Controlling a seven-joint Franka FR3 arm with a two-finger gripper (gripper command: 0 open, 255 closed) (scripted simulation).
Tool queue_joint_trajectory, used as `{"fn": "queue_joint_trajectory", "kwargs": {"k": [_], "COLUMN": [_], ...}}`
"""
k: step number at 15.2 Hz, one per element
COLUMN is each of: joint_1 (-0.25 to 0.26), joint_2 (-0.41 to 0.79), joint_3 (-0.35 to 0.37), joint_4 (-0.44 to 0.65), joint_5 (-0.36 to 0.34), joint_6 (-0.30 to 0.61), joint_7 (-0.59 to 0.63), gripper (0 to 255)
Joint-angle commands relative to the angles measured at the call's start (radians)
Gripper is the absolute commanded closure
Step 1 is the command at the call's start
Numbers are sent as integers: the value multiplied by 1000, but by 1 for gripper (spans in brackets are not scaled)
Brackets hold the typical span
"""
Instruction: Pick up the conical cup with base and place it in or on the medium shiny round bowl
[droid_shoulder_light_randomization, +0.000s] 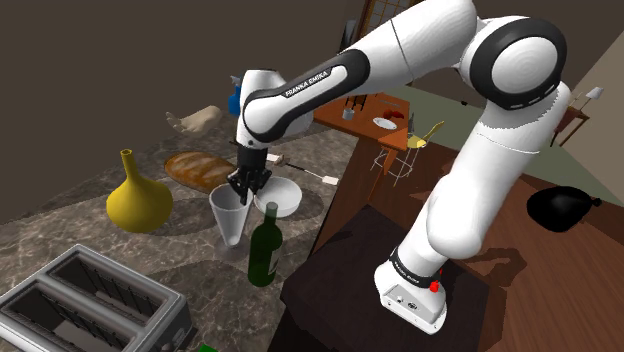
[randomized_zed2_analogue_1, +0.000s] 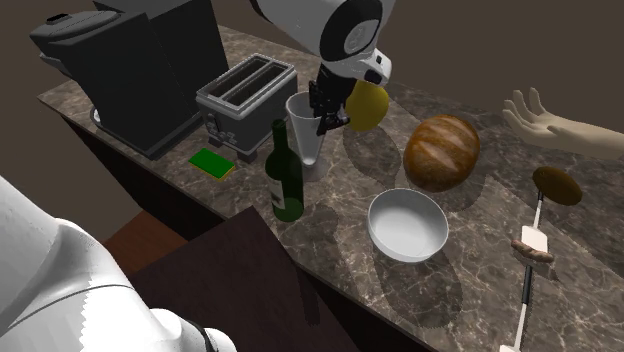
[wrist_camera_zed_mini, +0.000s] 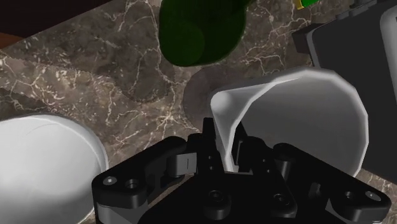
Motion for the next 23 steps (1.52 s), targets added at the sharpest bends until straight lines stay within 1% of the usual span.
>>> {"fn": "queue_joint_trajectory", "kwargs": {"k": [1,13,18,23], "joint_1": [-1,-6,-67,-127], "joint_2": [-19,-105,-127,-122], "joint_3": [0,-6,-72,-138], "joint_4": [9,75,100,154], "joint_5": [-1,-11,-33,-60], "joint_6": [-27,-176,-249,-322], "joint_7": [6,34,-69,-168], "gripper": [255,255,255,255]}}
